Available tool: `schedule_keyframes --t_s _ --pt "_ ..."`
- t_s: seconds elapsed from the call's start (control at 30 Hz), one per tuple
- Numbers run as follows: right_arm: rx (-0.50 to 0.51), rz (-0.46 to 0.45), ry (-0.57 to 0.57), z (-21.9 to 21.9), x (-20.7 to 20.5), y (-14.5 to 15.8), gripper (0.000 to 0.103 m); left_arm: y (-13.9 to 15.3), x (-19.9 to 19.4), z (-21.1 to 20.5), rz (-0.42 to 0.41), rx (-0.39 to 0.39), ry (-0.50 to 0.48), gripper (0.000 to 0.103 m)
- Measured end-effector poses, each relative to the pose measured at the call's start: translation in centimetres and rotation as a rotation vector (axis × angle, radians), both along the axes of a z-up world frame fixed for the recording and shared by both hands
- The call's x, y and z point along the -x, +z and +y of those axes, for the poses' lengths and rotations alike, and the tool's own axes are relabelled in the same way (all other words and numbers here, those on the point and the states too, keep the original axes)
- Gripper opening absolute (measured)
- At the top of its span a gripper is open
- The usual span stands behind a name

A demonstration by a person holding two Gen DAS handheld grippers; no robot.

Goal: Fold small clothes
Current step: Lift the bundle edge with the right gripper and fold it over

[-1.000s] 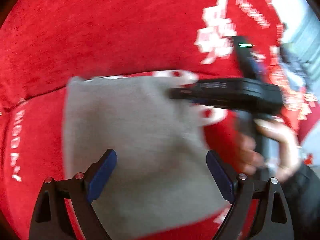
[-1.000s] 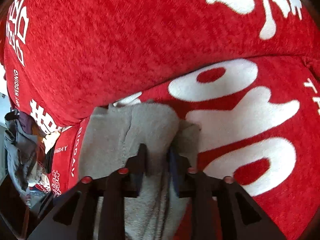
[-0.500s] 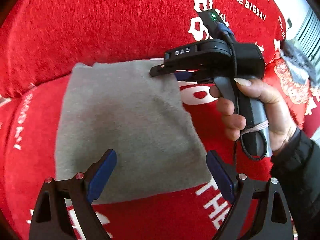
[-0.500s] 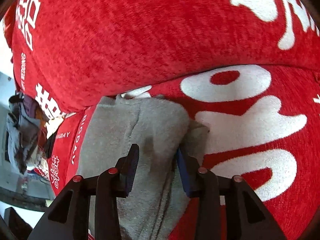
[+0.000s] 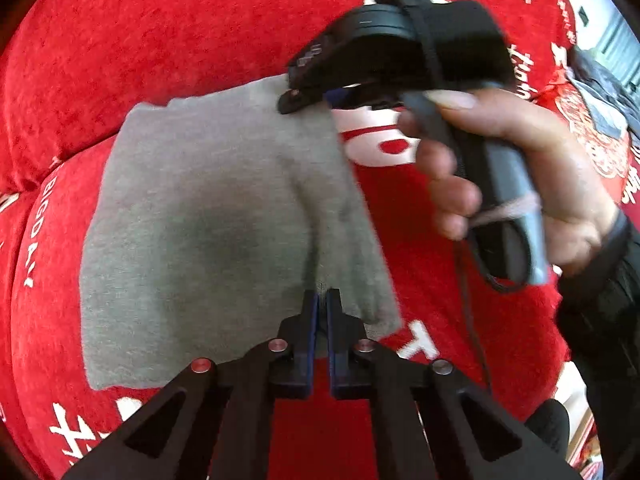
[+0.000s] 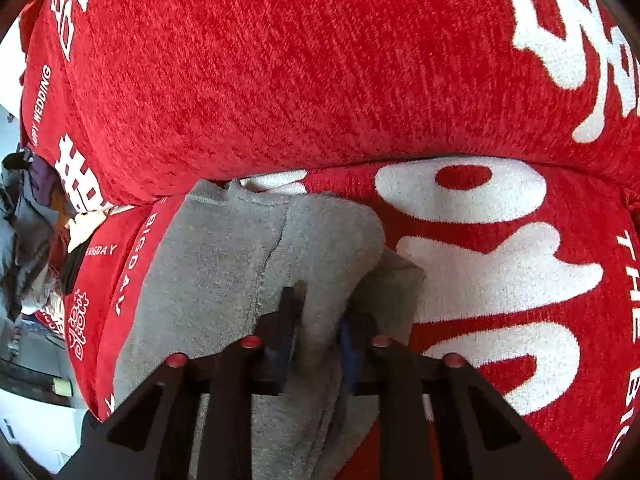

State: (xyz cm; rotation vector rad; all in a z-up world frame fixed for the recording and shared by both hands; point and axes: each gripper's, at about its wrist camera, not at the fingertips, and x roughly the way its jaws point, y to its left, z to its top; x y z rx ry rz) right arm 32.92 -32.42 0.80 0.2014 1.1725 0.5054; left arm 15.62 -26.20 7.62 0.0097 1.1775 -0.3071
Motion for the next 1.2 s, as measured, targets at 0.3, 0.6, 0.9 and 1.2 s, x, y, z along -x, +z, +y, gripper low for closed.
schedule_keyframes --t_s 0.3,0.6,0.9,1.2 --pt "-0.087 0.055 -0.035 -1.4 -0.5 -0.3 0.02 -0.1 0.0 -0.8 0.009 0.063 -0.032 0.005" --pt "-0.005 -0.076 -0.02 -0.4 0.0 1.5 0.008 -0.5 -0.2 -0.2 0.038 0.163 -0.054 0.004" --pt "0.111 -0.083 0.011 1.1 -1.7 0.3 0.008 -1.7 -0.9 -1.0 0.072 0.173 -0.072 0.003" --pt "0.116 -0.052 0.014 0.2 -1.5 0.4 0.017 -0.8 -1.6 -0.9 0.088 0.164 -0.063 0.004"
